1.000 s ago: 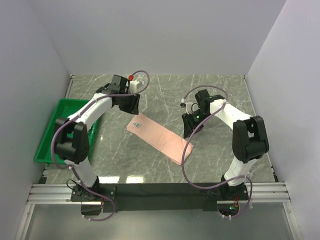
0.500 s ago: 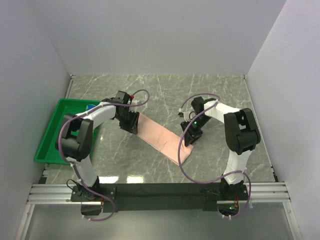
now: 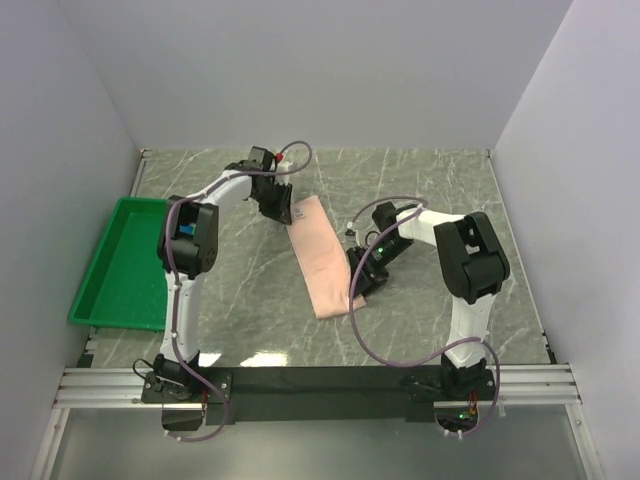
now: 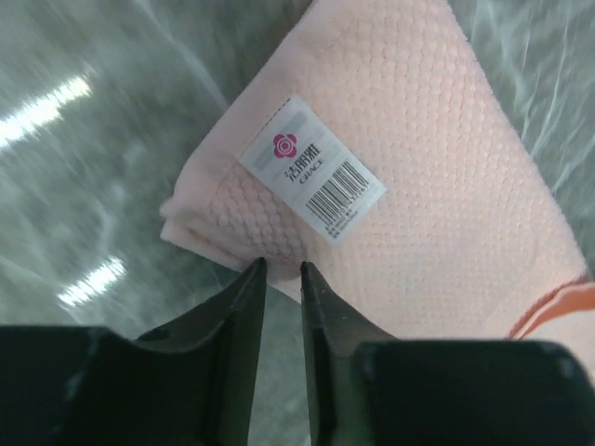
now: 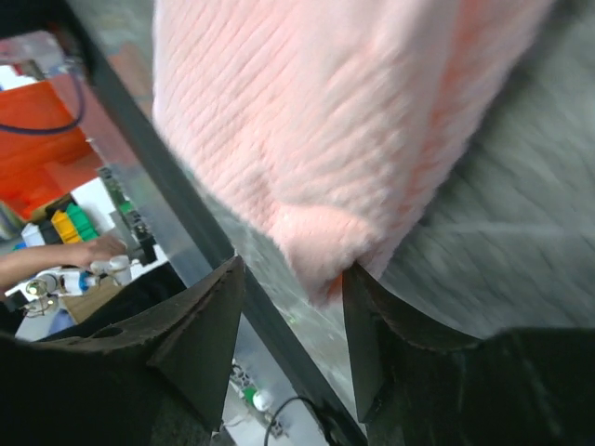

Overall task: Roll the towels
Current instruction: Fold the towel, then roll the towel

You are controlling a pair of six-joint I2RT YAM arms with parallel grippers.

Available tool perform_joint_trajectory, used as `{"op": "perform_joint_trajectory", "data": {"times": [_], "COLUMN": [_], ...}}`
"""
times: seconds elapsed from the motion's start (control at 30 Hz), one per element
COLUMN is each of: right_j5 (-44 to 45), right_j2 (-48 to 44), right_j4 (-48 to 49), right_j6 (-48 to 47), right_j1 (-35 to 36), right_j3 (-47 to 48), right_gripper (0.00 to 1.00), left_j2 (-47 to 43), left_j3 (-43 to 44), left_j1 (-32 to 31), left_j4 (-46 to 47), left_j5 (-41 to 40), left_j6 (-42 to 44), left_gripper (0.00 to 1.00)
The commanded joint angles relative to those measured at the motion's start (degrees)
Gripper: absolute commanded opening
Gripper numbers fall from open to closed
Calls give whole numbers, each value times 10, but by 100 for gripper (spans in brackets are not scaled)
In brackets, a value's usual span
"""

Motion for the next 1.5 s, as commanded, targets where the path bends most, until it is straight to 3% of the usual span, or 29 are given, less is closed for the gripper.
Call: {"op": "perform_joint_trajectory", "data": {"times": [0.0, 0.13, 0.3, 0.47, 0.67, 0.8, 1.0, 1.13, 1.3, 1.4, 1.43, 1.47], "right_j5": [-83, -87, -34, -38, -97, -99, -71, -47, -37, -39, -39, -41], "right_j2": [-7, -81, -166, -143, -59, -5, 60, 89, 105, 106, 105, 102], "right_j4": [40, 28, 35, 74, 119, 139, 162, 164, 165, 163, 161, 159], "right_j6": [25, 3, 2, 67, 129, 136, 148, 152, 156, 157, 156, 154], "right_j1": [8, -20, -63, -47, 0, 34, 37, 38, 38, 38, 37, 38], "right_j3": [17, -23, -23, 60, 98, 99, 86, 89, 89, 88, 86, 84], "right_gripper": [54, 55, 55, 53, 52, 50, 40, 36, 32, 31, 31, 31], "left_j2": [31, -49, -250, -447, -588, -580, -501, -455, -409, -378, -372, -368], "left_j3": [38, 4, -143, -329, -509, -566, -604, -610, -613, -600, -594, -592], "left_j1": [17, 33, 33, -16, -177, -296, -408, -426, -435, -434, -434, -433], "left_j4": [14, 40, 90, 147, 223, 285, 363, 396, 417, 391, 378, 352], "left_j5": [1, 67, 89, 51, -61, -145, -227, -227, -227, -221, -218, -214], "left_j6": [49, 75, 107, 169, 275, 312, 344, 347, 370, 366, 363, 359], "left_gripper": [30, 52, 69, 67, 65, 59, 59, 65, 66, 53, 40, 33]}}
